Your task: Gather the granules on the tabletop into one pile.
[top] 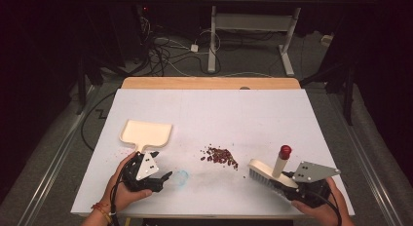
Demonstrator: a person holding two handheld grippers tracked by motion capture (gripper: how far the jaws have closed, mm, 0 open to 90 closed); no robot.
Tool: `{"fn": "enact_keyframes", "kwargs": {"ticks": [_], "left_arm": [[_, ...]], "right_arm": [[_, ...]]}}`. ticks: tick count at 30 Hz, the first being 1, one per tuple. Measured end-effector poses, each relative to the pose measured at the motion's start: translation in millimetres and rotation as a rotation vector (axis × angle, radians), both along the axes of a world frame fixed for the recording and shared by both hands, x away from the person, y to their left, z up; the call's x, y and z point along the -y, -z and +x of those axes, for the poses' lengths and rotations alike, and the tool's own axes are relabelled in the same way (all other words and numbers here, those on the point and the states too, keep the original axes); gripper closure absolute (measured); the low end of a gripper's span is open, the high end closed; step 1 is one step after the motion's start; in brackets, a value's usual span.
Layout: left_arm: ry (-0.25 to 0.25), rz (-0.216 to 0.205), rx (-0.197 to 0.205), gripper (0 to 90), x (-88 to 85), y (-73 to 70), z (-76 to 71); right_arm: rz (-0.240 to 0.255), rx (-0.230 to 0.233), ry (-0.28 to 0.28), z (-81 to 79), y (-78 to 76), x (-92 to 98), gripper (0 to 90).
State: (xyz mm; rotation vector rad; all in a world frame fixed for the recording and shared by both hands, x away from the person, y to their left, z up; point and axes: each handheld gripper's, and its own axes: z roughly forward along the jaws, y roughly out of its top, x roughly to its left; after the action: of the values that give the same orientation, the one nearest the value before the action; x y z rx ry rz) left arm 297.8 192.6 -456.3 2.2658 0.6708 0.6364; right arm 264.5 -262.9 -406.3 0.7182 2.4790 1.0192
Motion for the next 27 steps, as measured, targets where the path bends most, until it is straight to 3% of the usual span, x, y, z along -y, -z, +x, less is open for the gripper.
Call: {"fn": "enact_keyframes", "kwargs": {"ticks": [5,16,20,27], "left_arm": [[0.001,0.009,-0.003,21.8,-1.2,0.3,0.7],[-0.009,-0.005,0.009,21.7,-5.0,-1.6,-1.2],[-0.010,-0.005,0.008,21.8,-5.8,-1.6,-1.5],[-0.010,-0.004,0.004,21.8,-5.0,-0.9,-0.9]], "right_arm": [[0.001,-0.034,-0.060,5.4,6.8,-17.8,67.2],[-0.014,-0.012,-0.063,29.4,9.5,-54.5,67.2],[-0.010,0.006,-0.048,29.8,4.8,-55.7,67.2],[0.050,0.019,-0.060,23.6,-2.3,-43.5,67.2]]}}
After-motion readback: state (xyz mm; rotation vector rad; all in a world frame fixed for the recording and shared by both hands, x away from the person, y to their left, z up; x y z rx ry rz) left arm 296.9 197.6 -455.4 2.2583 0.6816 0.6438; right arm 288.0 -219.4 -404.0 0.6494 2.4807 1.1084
